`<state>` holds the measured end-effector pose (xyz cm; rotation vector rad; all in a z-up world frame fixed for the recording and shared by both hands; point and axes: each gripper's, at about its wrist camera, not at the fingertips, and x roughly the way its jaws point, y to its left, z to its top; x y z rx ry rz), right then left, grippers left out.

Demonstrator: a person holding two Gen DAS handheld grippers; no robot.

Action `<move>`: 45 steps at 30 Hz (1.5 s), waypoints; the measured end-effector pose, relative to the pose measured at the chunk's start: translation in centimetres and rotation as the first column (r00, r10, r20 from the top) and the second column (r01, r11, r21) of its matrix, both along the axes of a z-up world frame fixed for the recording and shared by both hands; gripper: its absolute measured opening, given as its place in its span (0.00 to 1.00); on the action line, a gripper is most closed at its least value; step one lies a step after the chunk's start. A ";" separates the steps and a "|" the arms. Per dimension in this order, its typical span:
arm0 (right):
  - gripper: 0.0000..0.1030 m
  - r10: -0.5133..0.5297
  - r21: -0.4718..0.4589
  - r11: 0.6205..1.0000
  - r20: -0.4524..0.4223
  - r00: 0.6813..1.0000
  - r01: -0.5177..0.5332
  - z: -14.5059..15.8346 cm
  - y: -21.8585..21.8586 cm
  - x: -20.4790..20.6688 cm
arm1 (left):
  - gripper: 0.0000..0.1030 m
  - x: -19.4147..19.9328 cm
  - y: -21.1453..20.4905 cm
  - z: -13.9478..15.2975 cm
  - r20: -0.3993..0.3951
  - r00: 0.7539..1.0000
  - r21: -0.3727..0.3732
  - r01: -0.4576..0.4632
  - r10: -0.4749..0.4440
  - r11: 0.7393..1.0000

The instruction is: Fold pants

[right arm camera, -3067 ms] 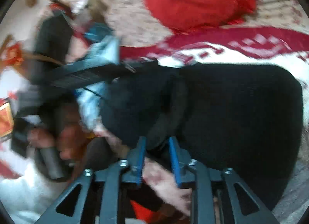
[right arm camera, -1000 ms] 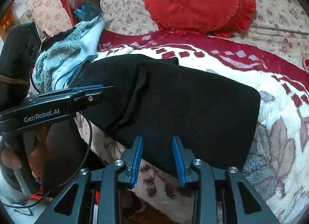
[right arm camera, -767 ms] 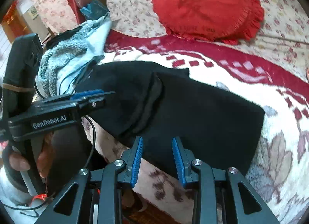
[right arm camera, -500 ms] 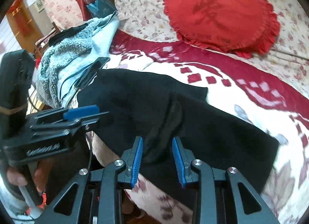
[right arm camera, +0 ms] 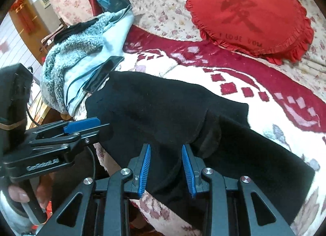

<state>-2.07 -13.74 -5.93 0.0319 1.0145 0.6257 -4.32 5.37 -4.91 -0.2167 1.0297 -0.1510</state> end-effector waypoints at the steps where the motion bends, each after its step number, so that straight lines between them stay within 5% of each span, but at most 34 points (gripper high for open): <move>1: 0.29 -0.006 0.002 1.000 0.004 1.000 0.005 0.3 -0.2 -0.1 | 0.43 0.0 0.2 0.0 -0.001 1.000 -0.003 -0.004 0.004 1.000; 7: 0.29 -0.037 0.014 0.999 0.048 0.998 0.036 1.5 -1.4 -0.5 | 0.43 0.0 1.0 0.1 -0.007 0.999 -0.023 -0.035 0.035 0.999; 12: 0.30 -0.019 -0.001 1.000 -0.029 0.999 0.019 -1.4 -0.8 0.7 | 0.43 -0.1 1.8 0.2 -0.015 0.998 -0.037 -0.057 0.056 0.998; 16: 0.31 0.018 -0.010 1.000 -0.009 1.000 -0.018 -0.5 0.6 1.0 | 0.43 -0.4 3.4 0.6 -0.028 0.995 -0.080 -0.094 0.092 0.992; 20: 0.34 0.046 0.013 0.999 0.022 0.999 -0.047 0.9 1.9 2.2 | 0.54 -0.9 5.5 0.7 -0.038 0.988 -0.113 -0.156 0.152 0.981; 33: 0.41 0.236 -0.021 0.972 0.023 0.972 -0.235 1.4 11.6 7.8 | 0.55 0.0 9.5 -2.3 -0.145 0.949 -0.192 -0.305 0.281 0.933; 41: 0.43 0.339 -0.077 0.939 0.035 0.940 -0.336 0.5 16.9 10.6 | 0.55 1.3 9.8 -3.8 -0.169 0.943 -0.219 -0.320 0.287 0.922; 45: 0.44 0.359 -0.082 0.930 -0.002 0.933 -0.358 -0.9 18.6 12.4 | 0.63 2.0 9.7 -4.3 -0.172 0.943 -0.232 -0.320 0.285 0.919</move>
